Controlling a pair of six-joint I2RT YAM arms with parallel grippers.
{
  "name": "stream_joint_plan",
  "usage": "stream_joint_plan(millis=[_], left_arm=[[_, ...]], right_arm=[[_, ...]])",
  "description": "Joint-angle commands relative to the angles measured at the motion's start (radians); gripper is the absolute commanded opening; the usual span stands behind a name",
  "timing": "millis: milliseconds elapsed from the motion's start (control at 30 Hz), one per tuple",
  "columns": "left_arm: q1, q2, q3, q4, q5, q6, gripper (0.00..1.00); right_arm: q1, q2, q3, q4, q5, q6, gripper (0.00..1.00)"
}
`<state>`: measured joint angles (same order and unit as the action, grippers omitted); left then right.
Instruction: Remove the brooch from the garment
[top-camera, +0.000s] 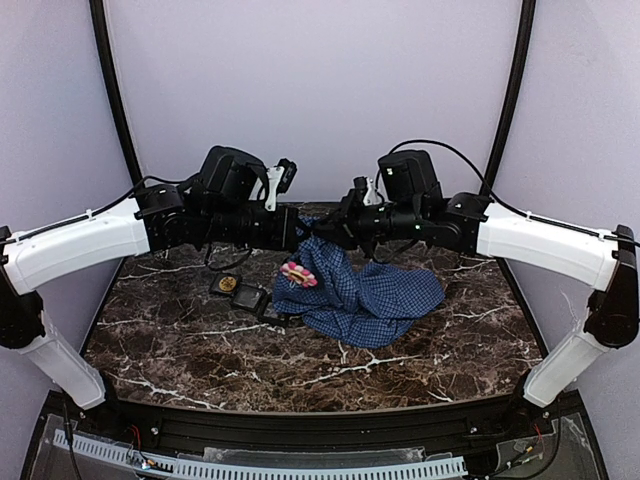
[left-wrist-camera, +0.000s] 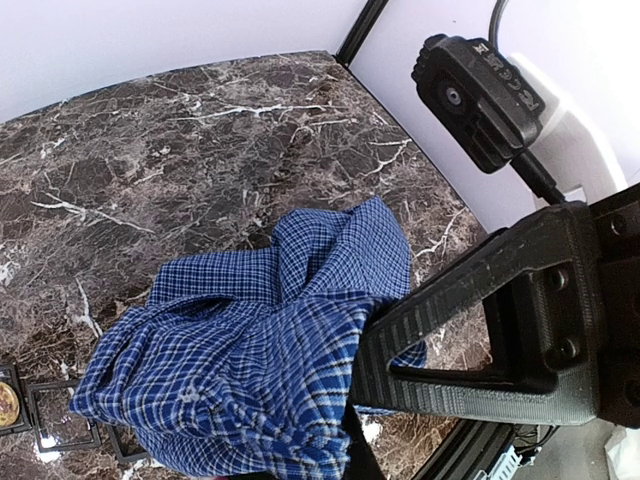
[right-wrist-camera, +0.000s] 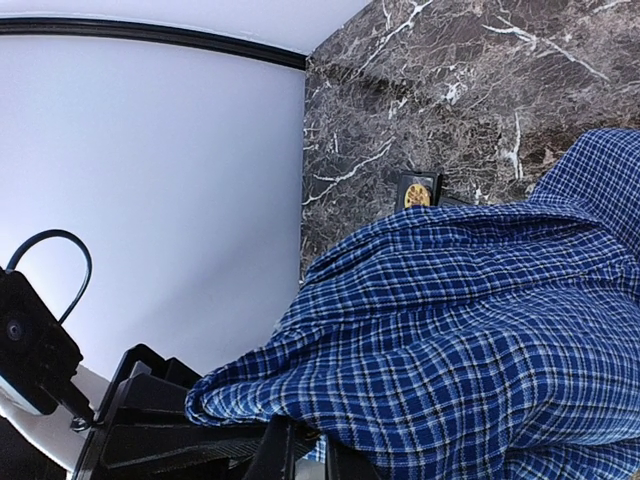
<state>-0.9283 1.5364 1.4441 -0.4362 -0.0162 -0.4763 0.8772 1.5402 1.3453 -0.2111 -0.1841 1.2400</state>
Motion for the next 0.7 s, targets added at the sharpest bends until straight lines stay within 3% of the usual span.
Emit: stream_joint_plan(millis=[0,667], left_arm=[[0.001,-0.006,0.05,-0.077,-0.073,-0.03,0.01],[0.002,0.024,0.091,-0.212,-0.214,0.055,0.01]], right_arm=[[-0.006,-0.044,-0.024,0.014,0.068,0.01,0.0],[-0.015,-0.093,-0.052,-0.052,0.154,0.004,0.0]])
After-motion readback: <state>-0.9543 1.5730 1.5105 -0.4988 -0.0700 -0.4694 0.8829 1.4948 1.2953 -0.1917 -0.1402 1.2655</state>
